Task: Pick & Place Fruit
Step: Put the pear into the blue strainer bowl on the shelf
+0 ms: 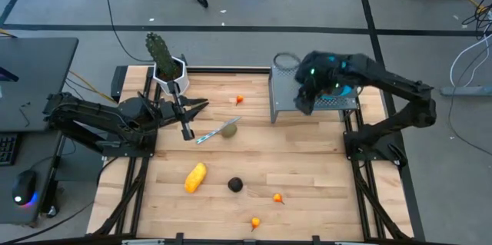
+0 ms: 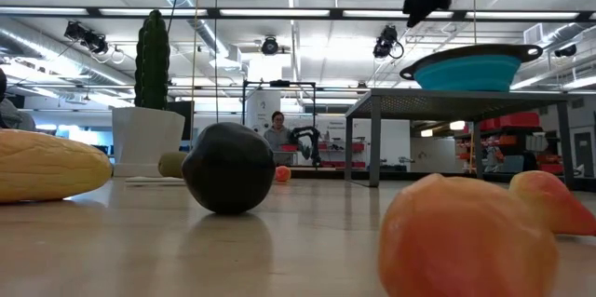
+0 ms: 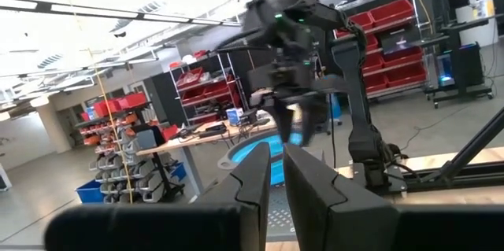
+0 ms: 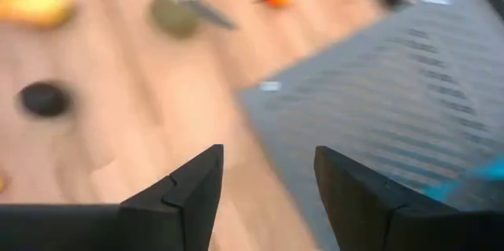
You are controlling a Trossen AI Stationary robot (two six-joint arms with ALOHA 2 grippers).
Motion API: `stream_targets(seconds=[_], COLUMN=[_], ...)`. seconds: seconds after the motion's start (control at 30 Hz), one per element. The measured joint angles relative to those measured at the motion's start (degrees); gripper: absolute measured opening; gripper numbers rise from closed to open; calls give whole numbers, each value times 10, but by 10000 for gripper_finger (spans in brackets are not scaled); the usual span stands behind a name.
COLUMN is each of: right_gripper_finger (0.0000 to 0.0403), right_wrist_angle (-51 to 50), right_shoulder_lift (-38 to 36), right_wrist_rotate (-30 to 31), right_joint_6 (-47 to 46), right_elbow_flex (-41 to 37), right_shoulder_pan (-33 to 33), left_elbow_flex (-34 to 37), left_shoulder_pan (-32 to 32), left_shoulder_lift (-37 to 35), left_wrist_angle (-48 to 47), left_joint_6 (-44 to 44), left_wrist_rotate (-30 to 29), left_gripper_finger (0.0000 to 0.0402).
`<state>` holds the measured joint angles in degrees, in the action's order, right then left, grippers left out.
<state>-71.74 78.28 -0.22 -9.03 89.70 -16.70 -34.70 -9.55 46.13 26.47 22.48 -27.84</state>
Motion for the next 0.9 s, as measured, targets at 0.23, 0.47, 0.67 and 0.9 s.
stream_targets(seconds=[0.23, 0.47, 0.67, 0.9], right_gripper_finger=[211, 211, 211, 211], right_wrist_angle=[90, 208, 258, 311], right_shoulder_lift=[0, 1, 28, 111], right_wrist_rotate=[1, -59, -17, 1], right_joint_6=[-45, -117, -103, -117], right_elbow_flex=[-88, -181, -195, -195], right_shoulder_pan=[117, 221, 304, 385], left_elbow_flex=[0, 0, 0, 0], left_shoulder_pan=[0, 0, 0, 0], left_shoulder_lift=[0, 0, 0, 17], left_wrist_angle=[-7, -10, -10, -20], left_joint_6=[-23, -26, -29, -84], left_wrist_rotate=[0, 0, 0, 9], left_gripper_finger=[45, 45, 45, 45])
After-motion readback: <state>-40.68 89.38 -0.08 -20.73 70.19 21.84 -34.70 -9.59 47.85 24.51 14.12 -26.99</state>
